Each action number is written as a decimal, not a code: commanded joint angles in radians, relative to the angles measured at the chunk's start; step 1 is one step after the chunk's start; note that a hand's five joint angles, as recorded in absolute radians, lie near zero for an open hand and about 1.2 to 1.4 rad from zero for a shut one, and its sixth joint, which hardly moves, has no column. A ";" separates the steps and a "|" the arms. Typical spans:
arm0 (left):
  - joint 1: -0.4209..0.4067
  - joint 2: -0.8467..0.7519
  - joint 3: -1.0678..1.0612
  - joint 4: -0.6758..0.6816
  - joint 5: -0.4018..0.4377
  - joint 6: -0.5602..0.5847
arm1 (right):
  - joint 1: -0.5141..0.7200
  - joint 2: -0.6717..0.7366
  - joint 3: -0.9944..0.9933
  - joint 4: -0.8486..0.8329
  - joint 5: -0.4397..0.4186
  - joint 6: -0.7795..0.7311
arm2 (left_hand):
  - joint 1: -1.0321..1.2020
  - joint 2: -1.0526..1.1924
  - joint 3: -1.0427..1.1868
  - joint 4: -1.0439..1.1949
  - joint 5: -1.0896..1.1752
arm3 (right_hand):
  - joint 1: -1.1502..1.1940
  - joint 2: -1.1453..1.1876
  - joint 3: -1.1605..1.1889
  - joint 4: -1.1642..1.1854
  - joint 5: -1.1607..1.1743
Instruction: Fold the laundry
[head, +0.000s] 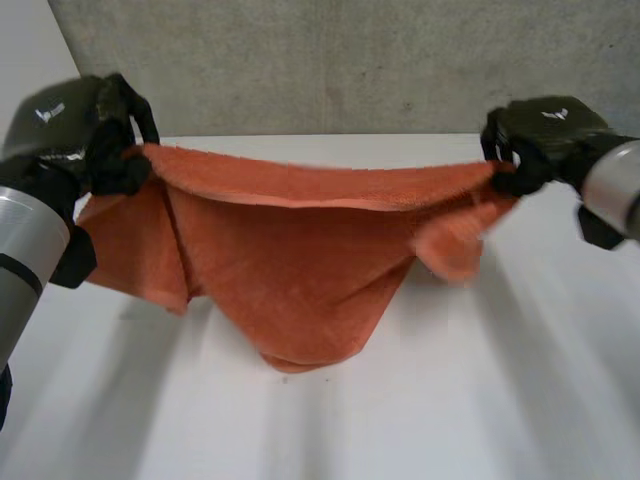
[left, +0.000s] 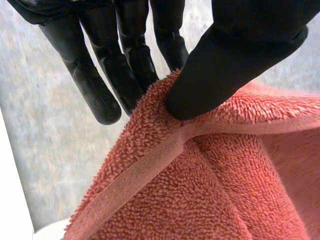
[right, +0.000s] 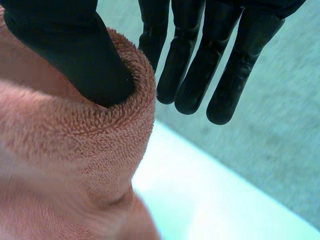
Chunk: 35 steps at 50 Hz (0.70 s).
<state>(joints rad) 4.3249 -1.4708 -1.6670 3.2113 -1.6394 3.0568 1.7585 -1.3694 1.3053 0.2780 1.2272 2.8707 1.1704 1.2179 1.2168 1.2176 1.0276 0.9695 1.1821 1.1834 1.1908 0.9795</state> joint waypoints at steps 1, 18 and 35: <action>0.009 -0.118 -0.037 -0.001 0.056 0.004 | -0.073 0.018 0.000 0.283 -0.077 -0.254 | 0.226 0.178 0.179 0.179 0.194 | 0.427 0.214 0.213 0.205 0.242; 0.001 -0.520 0.318 0.076 0.053 0.203 | -0.001 0.303 -0.320 -0.030 0.137 -0.265 | 0.226 0.178 0.179 0.179 0.194 | 0.427 0.214 0.213 0.205 0.242; 0.012 -0.302 0.325 0.582 -0.017 0.309 | 0.030 0.092 -0.213 -0.538 0.014 -0.148 | 0.226 0.178 0.179 0.179 0.194 | 0.427 0.214 0.213 0.205 0.242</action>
<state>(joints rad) 4.3336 -1.8067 -1.2234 3.8261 -1.6363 3.3735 1.7959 -1.2135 0.9178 -0.3023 1.3701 2.7194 1.1704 1.2182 1.2172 1.2177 1.0276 0.9695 1.1821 1.1838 1.1911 0.9795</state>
